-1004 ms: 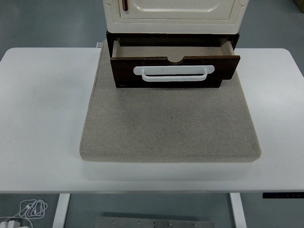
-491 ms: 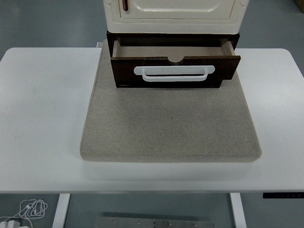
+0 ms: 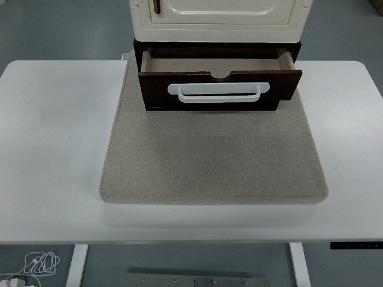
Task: Open the drawer under the combination cabinet
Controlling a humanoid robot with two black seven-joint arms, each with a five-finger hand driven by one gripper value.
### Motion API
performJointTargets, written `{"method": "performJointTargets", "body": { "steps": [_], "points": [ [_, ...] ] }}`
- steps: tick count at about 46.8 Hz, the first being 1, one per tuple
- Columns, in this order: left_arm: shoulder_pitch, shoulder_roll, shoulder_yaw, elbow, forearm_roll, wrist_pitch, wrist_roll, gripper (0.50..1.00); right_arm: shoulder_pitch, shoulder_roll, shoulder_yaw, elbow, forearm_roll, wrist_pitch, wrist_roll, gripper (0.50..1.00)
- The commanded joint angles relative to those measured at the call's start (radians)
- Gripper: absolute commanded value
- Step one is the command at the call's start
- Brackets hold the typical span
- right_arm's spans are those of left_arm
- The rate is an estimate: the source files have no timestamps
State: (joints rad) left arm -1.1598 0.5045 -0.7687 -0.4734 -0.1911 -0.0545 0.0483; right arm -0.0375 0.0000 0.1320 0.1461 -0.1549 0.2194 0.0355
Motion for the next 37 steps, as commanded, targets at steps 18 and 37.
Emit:
{"method": "performJointTargets", "body": {
  "steps": [18, 37],
  "points": [
    [0.075, -0.188, -0.006, 0.032, -0.001, -0.045, -0.021, 1.0, -0.004, 0.0, -0.002, 0.0, 0.0, 0.0, 0.0, 0.926],
    [0.167, -0.236, -0.181, 0.038, -0.027, -0.162, -0.077, 1.0, -0.013, 0.0, -0.002, 0.001, -0.002, 0.015, 0.001, 0.926]
  ]
}}
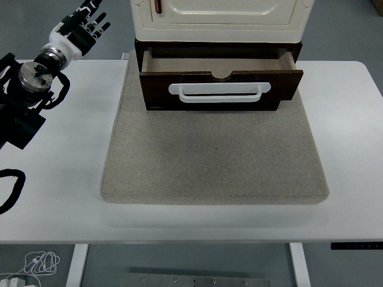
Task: Open the drawer under the combination cabinet
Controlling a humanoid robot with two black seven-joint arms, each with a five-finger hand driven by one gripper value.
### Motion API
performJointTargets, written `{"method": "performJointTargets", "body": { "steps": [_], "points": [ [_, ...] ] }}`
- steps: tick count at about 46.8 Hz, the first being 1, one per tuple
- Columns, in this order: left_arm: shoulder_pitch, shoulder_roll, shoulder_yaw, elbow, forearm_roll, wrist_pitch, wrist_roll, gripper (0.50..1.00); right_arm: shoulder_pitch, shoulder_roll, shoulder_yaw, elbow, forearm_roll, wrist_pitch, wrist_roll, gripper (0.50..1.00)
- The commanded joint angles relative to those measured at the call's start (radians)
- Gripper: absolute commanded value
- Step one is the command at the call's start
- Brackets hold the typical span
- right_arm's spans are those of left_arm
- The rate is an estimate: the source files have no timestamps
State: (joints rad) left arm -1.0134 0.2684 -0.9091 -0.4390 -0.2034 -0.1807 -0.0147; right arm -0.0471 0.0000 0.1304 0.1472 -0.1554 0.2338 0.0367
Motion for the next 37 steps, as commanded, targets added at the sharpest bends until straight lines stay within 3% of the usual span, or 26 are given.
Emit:
{"method": "performJointTargets", "body": {
  "steps": [1, 15, 29, 37],
  "points": [
    [0.027, 0.0, -0.053, 0.006, -0.017, -0.049, -0.018, 1.0, -0.004, 0.0, 0.0, 0.0, -0.001, 0.002, 0.0, 0.926],
    [0.055, -0.003, -0.096, 0.016, -0.1, -0.146, -0.076, 1.0, -0.014, 0.0, 0.0, 0.002, -0.003, 0.002, 0.002, 0.926],
    [0.052, -0.078, -0.096, 0.026, -0.105, -0.143, -0.097, 1.0, -0.02, 0.0, 0.002, 0.0, 0.0, 0.001, 0.003, 0.926],
    [0.044, -0.083, -0.096, 0.026, -0.106, -0.14, -0.11, 1.0, -0.02, 0.0, 0.002, 0.0, 0.0, -0.001, 0.005, 0.926]
  ]
}}
